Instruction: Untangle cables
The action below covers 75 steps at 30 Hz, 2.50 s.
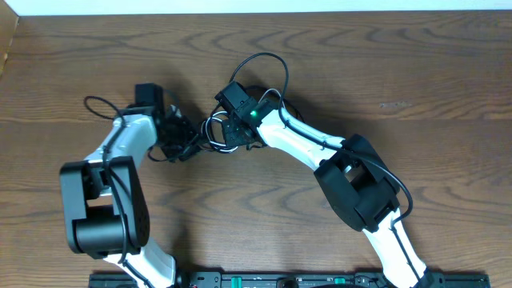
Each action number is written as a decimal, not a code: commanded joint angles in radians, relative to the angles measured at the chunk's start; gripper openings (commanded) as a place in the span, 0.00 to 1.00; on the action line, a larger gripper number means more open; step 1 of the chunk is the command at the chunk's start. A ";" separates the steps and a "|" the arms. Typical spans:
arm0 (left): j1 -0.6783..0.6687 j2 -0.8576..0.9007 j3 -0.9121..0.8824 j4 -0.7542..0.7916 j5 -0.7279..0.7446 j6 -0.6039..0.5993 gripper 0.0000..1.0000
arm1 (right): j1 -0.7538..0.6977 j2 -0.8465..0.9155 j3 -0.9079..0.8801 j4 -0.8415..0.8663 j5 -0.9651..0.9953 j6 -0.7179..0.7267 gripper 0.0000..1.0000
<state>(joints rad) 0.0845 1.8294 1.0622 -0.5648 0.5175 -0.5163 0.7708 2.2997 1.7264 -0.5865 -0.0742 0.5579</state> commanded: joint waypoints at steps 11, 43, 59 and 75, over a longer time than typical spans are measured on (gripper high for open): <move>-0.162 -0.014 0.001 0.055 -0.261 -0.201 0.40 | -0.006 0.042 -0.036 -0.011 0.015 -0.036 0.01; -0.174 0.000 -0.047 0.106 -0.294 -0.203 0.08 | -0.006 0.042 -0.036 -0.011 0.012 -0.036 0.01; -0.020 -0.109 -0.043 0.068 -0.049 -0.104 0.07 | -0.006 0.042 -0.036 -0.011 0.016 -0.067 0.01; 0.204 -0.109 -0.044 -0.026 -0.029 -0.060 0.08 | -0.006 0.042 -0.036 -0.009 0.019 -0.077 0.01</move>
<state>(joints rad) 0.2550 1.7390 1.0256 -0.5827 0.5159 -0.5957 0.7712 2.2997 1.7252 -0.5777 -0.1051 0.4885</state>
